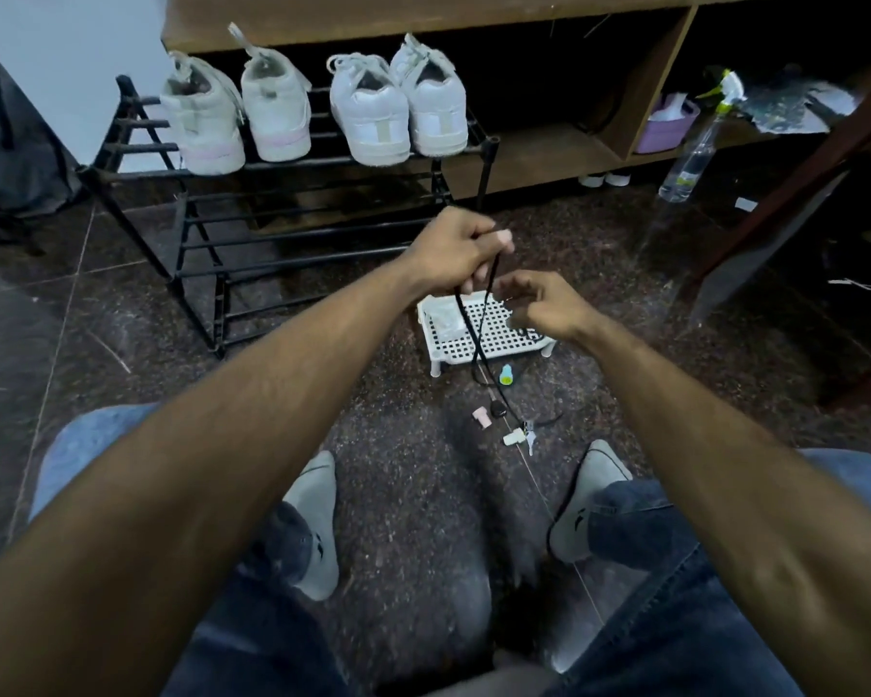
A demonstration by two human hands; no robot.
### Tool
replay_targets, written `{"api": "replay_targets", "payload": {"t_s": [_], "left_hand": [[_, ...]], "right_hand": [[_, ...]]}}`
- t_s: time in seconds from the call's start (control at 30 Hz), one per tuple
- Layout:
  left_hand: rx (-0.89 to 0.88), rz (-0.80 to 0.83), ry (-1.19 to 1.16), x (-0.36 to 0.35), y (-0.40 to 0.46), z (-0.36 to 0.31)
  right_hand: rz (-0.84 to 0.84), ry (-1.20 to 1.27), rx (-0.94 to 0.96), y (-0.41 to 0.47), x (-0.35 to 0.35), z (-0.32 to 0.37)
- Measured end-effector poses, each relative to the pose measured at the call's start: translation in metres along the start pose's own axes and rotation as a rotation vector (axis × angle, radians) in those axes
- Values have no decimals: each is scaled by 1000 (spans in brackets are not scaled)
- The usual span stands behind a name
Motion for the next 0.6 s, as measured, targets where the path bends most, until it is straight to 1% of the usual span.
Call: {"api": "replay_targets", "payload": {"t_s": [0.1, 0.27, 0.4, 0.5, 0.6], "left_hand": [[-45, -13, 7, 4, -2, -15], [-140, -78, 7, 23, -5, -48], [-187, -116, -96, 37, -5, -65], [-178, -126, -185, 43, -5, -68], [-205, -132, -222, 46, -8, -80]], "right_hand": [[71, -16, 14, 0, -14, 2], [67, -58, 82, 6, -20, 10], [70, -47, 96, 5, -19, 21], [80, -20, 108, 3, -15, 31], [107, -3, 170, 1, -14, 52]]}}
Point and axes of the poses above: each hand's wrist, its own y-axis towards the middle knuckle, its own x-axis out of the back of the hand, z = x × y, the point moved 10 cm from there along y, towards the middle knuckle, and after that the axes turned 6 degrees about x, right-handed, at the moved point
